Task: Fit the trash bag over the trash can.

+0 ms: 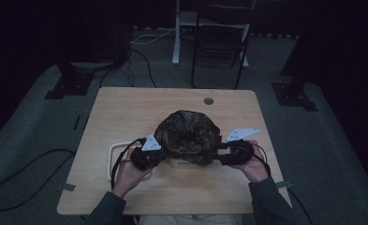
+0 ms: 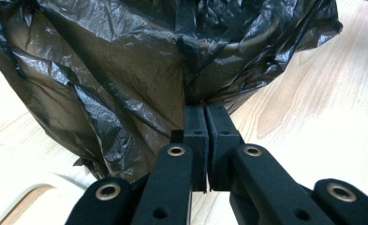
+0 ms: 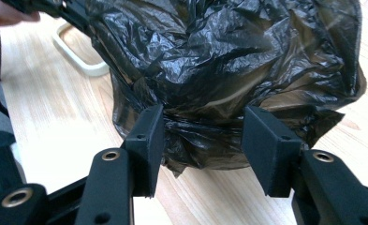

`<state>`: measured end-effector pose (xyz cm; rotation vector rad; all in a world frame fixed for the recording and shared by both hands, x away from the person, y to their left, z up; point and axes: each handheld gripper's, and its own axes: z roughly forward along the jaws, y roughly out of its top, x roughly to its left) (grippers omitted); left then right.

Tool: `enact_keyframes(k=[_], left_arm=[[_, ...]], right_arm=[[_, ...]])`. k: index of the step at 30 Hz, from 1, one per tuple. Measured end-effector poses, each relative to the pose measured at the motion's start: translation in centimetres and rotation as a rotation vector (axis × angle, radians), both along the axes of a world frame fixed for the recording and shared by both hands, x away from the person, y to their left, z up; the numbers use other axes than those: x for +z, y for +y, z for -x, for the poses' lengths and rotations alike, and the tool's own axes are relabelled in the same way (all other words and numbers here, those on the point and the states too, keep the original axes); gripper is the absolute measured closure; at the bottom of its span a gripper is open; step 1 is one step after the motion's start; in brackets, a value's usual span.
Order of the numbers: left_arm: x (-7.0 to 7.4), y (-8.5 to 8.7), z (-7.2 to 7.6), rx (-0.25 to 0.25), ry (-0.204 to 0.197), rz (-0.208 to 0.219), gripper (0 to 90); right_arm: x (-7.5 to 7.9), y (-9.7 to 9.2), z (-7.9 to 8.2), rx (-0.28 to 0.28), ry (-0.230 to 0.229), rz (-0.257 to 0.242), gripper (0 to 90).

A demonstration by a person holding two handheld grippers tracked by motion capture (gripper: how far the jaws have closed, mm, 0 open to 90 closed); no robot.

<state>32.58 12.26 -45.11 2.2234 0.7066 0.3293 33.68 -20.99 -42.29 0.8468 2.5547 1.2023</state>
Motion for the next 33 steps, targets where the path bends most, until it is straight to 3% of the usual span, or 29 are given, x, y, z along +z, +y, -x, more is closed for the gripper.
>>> enact_keyframes(k=[6,11,14,16,18,24,33], left_arm=[[0.1,0.4,-0.4,0.029,0.006,0.010,87.3],[-0.3,0.4,-0.8,0.041,0.031,-0.007,89.6],[-0.4,0.3,-0.9,0.046,0.038,-0.017,89.6],[-0.3,0.4,-0.9,0.054,0.035,-0.008,89.5],[0.2,0.8,-0.5,0.059,0.020,0.010,85.1],[1.8,1.9,-0.2,0.088,-0.027,0.033,77.8],[4.0,1.7,-2.0,0.141,-0.090,0.040,64.9]], right_arm=[[-0.2,0.3,-0.3,0.020,-0.002,-0.002,47.5],[-1.6,0.4,-0.7,0.048,0.049,0.031,67.8],[-2.5,0.4,-0.7,0.040,0.090,0.067,70.1],[-2.6,0.2,-0.7,0.041,0.099,0.062,66.7],[-2.1,-0.2,-0.4,0.036,0.082,0.039,60.0],[0.1,-1.4,0.0,-0.014,0.016,-0.010,54.2],[1.6,-0.8,-1.2,-0.074,-0.035,-0.083,50.0]])
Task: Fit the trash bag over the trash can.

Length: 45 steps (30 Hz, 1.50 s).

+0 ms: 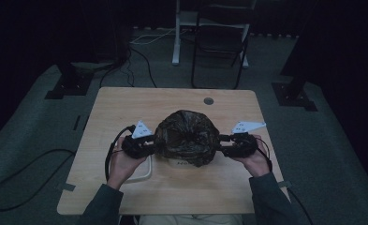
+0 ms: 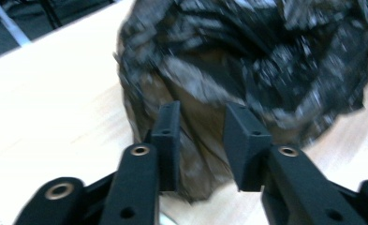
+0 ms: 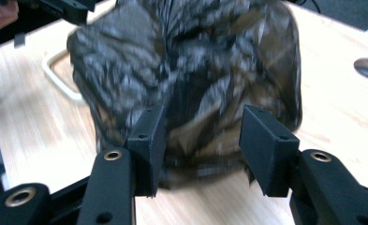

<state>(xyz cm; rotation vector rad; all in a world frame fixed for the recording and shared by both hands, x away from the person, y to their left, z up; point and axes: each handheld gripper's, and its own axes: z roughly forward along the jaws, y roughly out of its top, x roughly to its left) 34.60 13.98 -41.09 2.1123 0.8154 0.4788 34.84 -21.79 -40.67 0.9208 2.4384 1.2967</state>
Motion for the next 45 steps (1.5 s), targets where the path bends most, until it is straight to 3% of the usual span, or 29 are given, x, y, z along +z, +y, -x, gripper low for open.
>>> enact_keyframes(k=[5,8,11,13,15,19,24,33,38,40,45], left_arm=[[0.8,-0.4,-1.7,0.040,-0.014,0.002,60.9],[0.9,-0.9,-3.2,0.068,-0.004,-0.015,59.3],[0.6,-1.2,-4.4,0.089,0.029,-0.007,60.0],[0.2,-1.3,-4.9,0.076,0.064,0.001,73.7],[-0.2,-1.5,-4.9,0.068,0.073,-0.003,88.2],[-0.3,-0.9,-4.7,0.068,0.075,0.024,90.0],[-0.7,0.8,-4.6,0.110,0.088,0.059,90.0],[-2.3,2.4,-4.8,0.156,0.138,0.053,90.0],[-1.9,2.0,-4.4,0.132,0.113,0.065,81.2],[-1.1,1.6,-3.8,0.115,0.085,0.079,77.7],[0.1,0.6,-2.7,0.081,0.042,0.076,73.8]], right_arm=[[0.8,1.2,-0.5,-0.003,-0.029,-0.025,49.8],[1.1,2.1,-0.8,0.003,-0.035,-0.020,51.1],[0.9,2.8,-1.3,0.000,-0.040,0.008,58.5],[0.7,3.1,-1.5,0.003,-0.032,0.027,68.5],[0.4,3.2,-1.5,0.003,-0.027,0.045,79.1],[0.1,2.8,-1.2,-0.005,-0.023,0.061,87.7],[0.1,1.8,-0.8,-0.013,-0.021,0.052,88.2],[-0.9,0.7,-0.1,-0.009,0.018,0.089,88.0],[-1.0,0.7,0.0,-0.003,0.016,0.079,82.5],[-0.5,0.9,0.0,-0.003,0.000,0.066,78.9],[-0.2,1.1,0.1,0.000,-0.007,0.061,79.6]])
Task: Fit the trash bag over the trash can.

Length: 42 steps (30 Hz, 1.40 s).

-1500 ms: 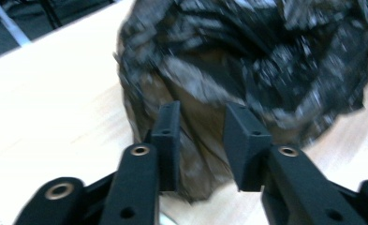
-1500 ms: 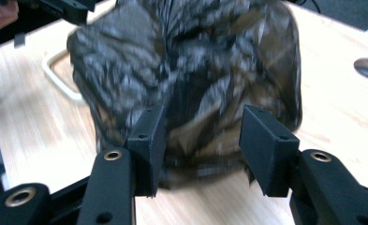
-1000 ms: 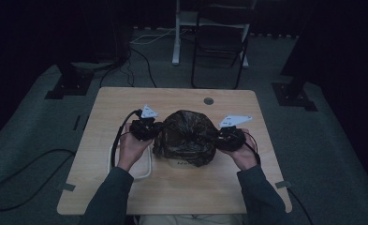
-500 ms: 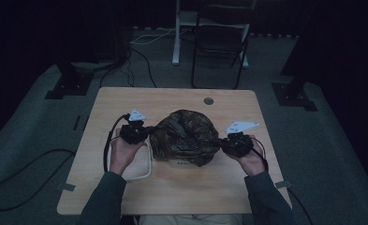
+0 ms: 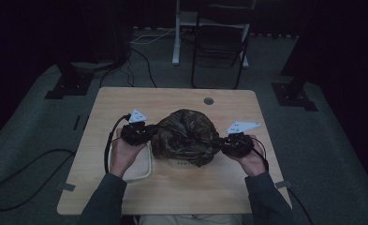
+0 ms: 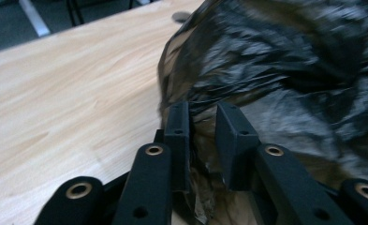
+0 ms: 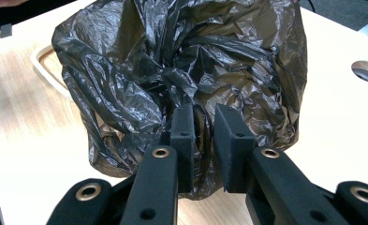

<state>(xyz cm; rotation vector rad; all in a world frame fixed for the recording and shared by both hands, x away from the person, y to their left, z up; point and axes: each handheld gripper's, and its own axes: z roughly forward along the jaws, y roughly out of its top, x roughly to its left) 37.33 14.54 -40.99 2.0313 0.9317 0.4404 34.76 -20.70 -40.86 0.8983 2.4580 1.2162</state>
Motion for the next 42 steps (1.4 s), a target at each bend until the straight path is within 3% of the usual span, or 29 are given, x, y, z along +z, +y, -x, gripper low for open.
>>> enact_keyframes(k=[7,15,21,25,29,35,42], left_arm=[[0.5,-1.0,1.1,-0.043,-0.016,-0.013,69.7],[1.1,-2.3,3.5,-0.149,-0.036,0.007,65.8],[0.8,-3.6,4.8,-0.245,-0.014,-0.016,63.2],[0.4,-4.3,4.5,-0.262,0.009,-0.040,62.9],[0.0,-4.9,4.5,-0.284,0.016,-0.075,72.9],[0.3,-4.6,5.2,-0.306,-0.009,-0.049,89.6],[-0.6,-4.1,6.4,-0.321,-0.001,-0.070,89.8]], right_arm=[[-0.5,0.4,0.8,0.042,0.004,0.018,85.0],[-0.8,0.1,0.8,0.039,0.013,0.024,84.9],[-0.9,0.1,0.9,0.035,0.016,0.025,84.6],[-0.9,0.1,0.9,0.034,0.015,0.025,84.3],[-0.9,0.1,0.9,0.034,0.017,0.022,84.1],[-1.1,0.0,0.9,0.033,0.019,0.024,84.4],[-1.0,0.1,1.0,0.033,0.020,0.027,85.0]])
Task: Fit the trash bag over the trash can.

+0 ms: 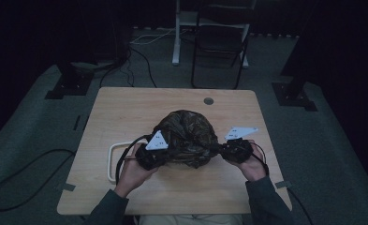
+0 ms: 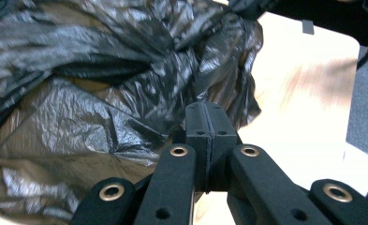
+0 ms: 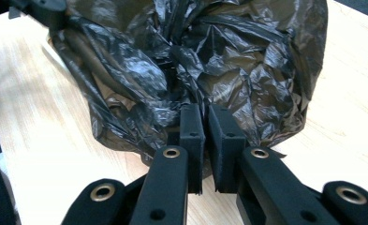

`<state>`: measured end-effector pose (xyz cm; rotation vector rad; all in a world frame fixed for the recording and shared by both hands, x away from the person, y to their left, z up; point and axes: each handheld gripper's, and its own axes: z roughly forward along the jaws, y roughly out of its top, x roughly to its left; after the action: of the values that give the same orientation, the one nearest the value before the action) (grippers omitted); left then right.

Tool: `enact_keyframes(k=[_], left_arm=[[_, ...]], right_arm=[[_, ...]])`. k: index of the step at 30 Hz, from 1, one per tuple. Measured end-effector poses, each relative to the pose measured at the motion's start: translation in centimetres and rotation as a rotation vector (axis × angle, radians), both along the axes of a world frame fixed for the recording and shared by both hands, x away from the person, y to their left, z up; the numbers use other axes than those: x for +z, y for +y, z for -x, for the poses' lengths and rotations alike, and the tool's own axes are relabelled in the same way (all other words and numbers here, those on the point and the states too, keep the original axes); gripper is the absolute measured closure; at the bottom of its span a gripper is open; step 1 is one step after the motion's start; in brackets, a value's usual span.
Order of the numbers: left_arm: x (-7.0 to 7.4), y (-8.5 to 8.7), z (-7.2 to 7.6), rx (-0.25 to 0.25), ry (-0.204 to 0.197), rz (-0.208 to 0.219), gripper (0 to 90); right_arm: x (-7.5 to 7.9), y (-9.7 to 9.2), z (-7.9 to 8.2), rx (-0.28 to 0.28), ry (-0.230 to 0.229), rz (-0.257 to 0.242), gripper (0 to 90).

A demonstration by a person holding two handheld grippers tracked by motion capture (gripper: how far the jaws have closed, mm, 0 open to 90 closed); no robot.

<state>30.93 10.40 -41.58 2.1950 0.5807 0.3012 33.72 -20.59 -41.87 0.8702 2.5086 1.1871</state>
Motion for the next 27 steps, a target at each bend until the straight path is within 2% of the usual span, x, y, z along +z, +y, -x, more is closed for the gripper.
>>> enact_keyframes(k=[2,4,7,11,13,18,27], left_arm=[[-0.6,0.4,-0.2,0.017,0.016,-0.006,89.8],[-1.1,0.9,-0.5,0.028,0.042,0.006,89.8],[-1.2,1.1,-0.5,0.036,0.040,0.000,86.7],[-0.8,1.3,-0.1,0.026,0.025,0.022,74.3],[-0.2,1.6,0.1,0.030,0.011,0.038,70.8],[0.8,1.9,-0.3,0.034,0.001,0.055,65.4],[1.8,1.5,-1.6,0.025,-0.011,0.056,61.3]], right_arm=[[-0.2,-0.1,-0.1,-0.004,0.006,0.005,85.3],[-0.4,-0.2,-0.3,-0.011,0.013,0.008,85.7],[-0.7,-0.2,-0.4,-0.017,0.023,0.009,85.7],[-0.5,-0.2,-0.4,-0.020,0.020,0.003,83.3],[-0.2,-0.2,-0.2,-0.016,0.006,-0.013,76.7],[0.3,-0.2,-0.1,-0.021,-0.009,-0.035,68.6],[-0.1,0.2,-0.1,-0.012,-0.003,-0.047,66.4]])
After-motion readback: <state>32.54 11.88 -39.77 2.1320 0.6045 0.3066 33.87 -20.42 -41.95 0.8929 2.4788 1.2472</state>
